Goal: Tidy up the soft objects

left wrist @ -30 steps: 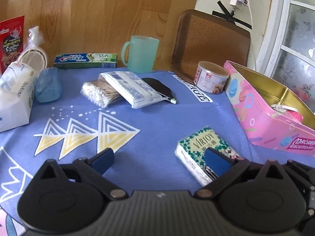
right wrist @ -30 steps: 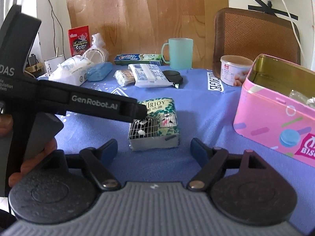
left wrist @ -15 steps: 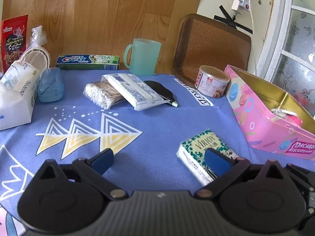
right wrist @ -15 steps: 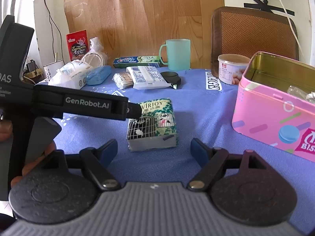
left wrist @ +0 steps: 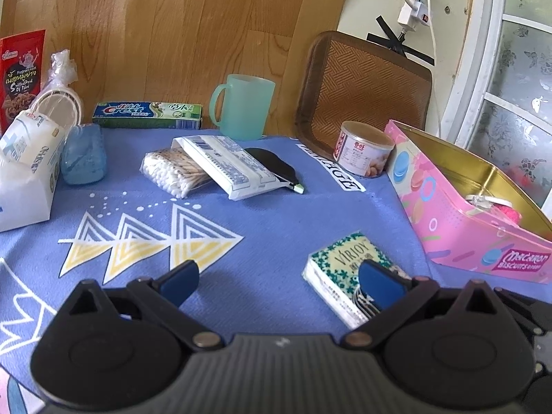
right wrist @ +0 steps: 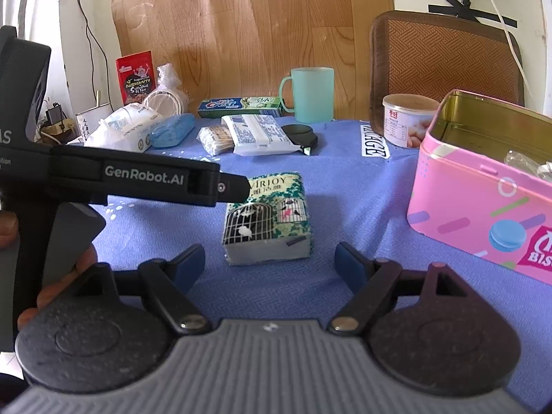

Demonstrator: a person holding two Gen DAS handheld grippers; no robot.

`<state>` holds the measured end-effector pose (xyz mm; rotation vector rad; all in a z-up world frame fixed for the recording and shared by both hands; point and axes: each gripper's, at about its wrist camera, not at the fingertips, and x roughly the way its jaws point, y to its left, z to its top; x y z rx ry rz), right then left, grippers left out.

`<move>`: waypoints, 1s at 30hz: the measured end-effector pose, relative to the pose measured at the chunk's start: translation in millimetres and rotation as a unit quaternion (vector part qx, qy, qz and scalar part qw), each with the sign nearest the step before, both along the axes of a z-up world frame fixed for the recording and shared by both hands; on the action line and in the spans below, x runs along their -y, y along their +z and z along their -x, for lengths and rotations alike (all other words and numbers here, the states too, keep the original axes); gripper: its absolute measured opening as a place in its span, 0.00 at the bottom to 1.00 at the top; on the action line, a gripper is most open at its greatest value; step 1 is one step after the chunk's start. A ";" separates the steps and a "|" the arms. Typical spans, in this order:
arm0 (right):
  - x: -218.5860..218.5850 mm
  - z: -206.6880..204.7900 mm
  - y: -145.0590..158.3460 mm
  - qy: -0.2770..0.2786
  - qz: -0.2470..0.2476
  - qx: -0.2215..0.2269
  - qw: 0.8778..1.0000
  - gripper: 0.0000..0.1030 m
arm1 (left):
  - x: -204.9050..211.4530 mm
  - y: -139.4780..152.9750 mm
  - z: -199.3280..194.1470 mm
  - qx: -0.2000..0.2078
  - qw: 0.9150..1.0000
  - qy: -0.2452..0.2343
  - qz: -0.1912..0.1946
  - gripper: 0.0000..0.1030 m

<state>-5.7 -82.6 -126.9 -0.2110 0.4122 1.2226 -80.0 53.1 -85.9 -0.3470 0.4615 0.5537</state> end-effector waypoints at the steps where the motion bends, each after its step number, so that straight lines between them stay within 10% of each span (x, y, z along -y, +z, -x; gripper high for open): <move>1: 0.0 -0.1 0.0 0.000 0.000 0.000 1.000 0.82 | 0.1 0.0 0.0 0.000 1.000 0.000 0.000 0.99; 30: 1.0 -0.4 -1.7 -0.002 0.002 0.002 1.000 0.82 | 1.1 2.3 5.1 0.019 1.000 -0.014 0.005 0.99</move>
